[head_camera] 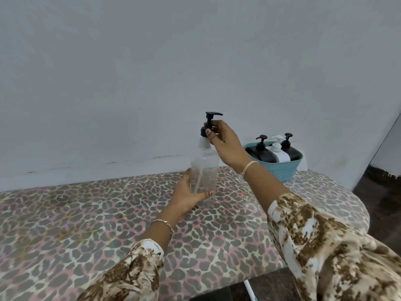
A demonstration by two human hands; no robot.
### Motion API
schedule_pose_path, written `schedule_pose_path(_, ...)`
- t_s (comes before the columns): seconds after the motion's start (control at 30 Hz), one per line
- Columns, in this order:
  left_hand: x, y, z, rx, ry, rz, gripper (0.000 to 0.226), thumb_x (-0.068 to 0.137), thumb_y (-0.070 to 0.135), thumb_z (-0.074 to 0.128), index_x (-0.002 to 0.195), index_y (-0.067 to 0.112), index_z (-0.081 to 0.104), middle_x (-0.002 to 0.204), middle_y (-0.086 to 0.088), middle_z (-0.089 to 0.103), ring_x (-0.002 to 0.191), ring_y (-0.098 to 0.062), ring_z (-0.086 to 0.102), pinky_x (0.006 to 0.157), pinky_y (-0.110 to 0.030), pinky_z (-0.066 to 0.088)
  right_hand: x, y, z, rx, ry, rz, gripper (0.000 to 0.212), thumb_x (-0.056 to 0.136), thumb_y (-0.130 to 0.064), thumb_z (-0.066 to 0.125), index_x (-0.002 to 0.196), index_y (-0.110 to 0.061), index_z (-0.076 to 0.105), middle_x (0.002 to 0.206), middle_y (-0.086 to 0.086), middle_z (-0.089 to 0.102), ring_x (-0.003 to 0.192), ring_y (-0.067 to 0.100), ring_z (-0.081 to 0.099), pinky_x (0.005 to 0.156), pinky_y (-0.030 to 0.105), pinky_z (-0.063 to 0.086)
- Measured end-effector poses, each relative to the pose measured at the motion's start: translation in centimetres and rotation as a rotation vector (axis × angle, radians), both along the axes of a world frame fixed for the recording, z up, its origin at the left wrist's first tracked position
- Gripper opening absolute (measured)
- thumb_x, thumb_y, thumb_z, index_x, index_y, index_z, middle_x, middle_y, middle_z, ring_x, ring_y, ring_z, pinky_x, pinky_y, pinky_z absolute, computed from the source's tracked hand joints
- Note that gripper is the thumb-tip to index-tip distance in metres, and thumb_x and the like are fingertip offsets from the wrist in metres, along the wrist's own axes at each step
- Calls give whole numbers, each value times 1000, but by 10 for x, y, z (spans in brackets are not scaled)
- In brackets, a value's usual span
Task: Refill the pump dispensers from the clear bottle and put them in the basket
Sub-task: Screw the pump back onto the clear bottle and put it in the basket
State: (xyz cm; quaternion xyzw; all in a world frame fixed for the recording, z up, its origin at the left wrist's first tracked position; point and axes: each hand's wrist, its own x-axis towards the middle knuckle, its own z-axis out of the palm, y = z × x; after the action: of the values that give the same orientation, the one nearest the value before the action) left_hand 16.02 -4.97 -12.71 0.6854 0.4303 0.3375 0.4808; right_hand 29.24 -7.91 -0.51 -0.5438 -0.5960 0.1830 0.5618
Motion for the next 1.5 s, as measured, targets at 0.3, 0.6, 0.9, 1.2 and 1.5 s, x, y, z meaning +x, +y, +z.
schedule_pose_path(0.3,-3,7,53,125,-193,40,106,59,56,81,148,34,28,155,10,30,142,-11,28,112,-35,32,-1,-2,-9,-11,23,34,27,99,-16,51,123,-4,53,119,11,64,113,21,60,101,43,46)
schedule_pose_path(0.6,-1,20,50,126,-291,24,87,55,52,87,132,36,50,134,18,52,123,-7,51,100,-34,49,5,3,-13,35,77,43,23,88,-9,68,110,-5,62,105,6,71,99,13,68,91,31,53)
schedule_pose_path(0.9,-3,26,42,112,-282,5,88,49,60,87,128,45,51,130,23,56,120,1,52,98,-41,50,11,10,-17,-4,170,143,25,89,-7,65,113,-5,60,108,5,70,102,11,67,87,23,52)
schedule_pose_path(1.2,-10,19,84,-45,-20,-59,85,54,47,89,124,50,41,128,30,47,115,8,47,86,-12,43,6,-3,6,-168,114,47,30,85,-7,71,113,-15,64,103,-3,71,99,6,66,91,28,53)
schedule_pose_path(1.5,-3,9,127,-99,232,-69,96,52,52,78,139,39,41,133,16,53,122,-12,52,98,-33,46,-3,-8,21,-364,5,-63,50,78,-35,77,116,-22,48,114,-4,54,107,8,53,92,25,48)
